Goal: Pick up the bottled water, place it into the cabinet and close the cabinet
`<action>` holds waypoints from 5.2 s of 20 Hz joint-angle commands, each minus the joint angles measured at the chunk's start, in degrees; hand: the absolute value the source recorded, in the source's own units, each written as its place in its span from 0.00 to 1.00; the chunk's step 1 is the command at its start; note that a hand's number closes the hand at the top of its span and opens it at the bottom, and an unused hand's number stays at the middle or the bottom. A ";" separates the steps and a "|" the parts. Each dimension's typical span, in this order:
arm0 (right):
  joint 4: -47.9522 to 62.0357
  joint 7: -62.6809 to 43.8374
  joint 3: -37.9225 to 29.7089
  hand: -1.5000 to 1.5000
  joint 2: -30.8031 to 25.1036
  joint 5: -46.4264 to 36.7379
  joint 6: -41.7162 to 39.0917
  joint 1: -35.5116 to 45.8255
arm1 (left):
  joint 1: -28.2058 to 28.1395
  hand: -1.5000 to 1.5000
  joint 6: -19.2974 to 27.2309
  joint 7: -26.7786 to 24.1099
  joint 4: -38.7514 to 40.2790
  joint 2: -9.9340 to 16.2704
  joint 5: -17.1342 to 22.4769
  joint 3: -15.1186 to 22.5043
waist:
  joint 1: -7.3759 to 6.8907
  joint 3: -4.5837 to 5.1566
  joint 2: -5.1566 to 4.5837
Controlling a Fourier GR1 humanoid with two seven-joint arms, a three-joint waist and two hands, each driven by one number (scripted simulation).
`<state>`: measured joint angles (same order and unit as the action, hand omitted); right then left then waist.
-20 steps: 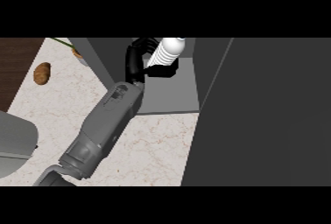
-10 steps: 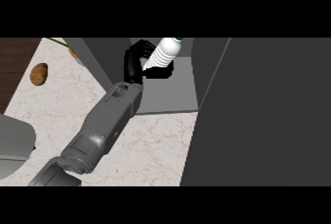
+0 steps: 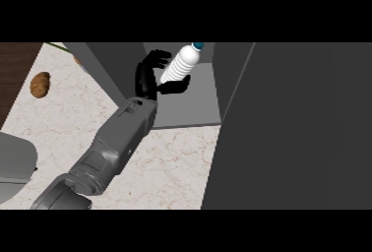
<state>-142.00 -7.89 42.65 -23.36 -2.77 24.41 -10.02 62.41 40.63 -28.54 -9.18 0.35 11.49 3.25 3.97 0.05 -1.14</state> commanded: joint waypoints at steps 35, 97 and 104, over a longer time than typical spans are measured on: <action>-4.23 -0.98 3.64 0.00 -1.89 -3.24 0.73 -1.84 | -6.04 1.00 -28.25 -15.07 -8.83 -0.36 11.14 -0.92 | -0.97 0.04 1.02; 36.13 -27.07 -21.62 1.00 23.16 8.83 -9.42 56.57 | -106.05 1.00 -59.10 -2.64 -109.84 27.02 32.36 -3.39 | -5.63 -0.03 1.14; 51.38 -18.71 -26.48 1.00 23.35 12.31 -14.09 60.25 | -105.09 1.00 -60.17 -0.81 -108.58 24.97 31.85 -5.80 | -5.28 -0.04 1.10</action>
<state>-97.68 -28.87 19.60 -0.19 8.24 12.43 46.93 -40.86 -17.80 -28.70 -117.52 26.96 44.63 -1.98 -1.35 0.03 -0.03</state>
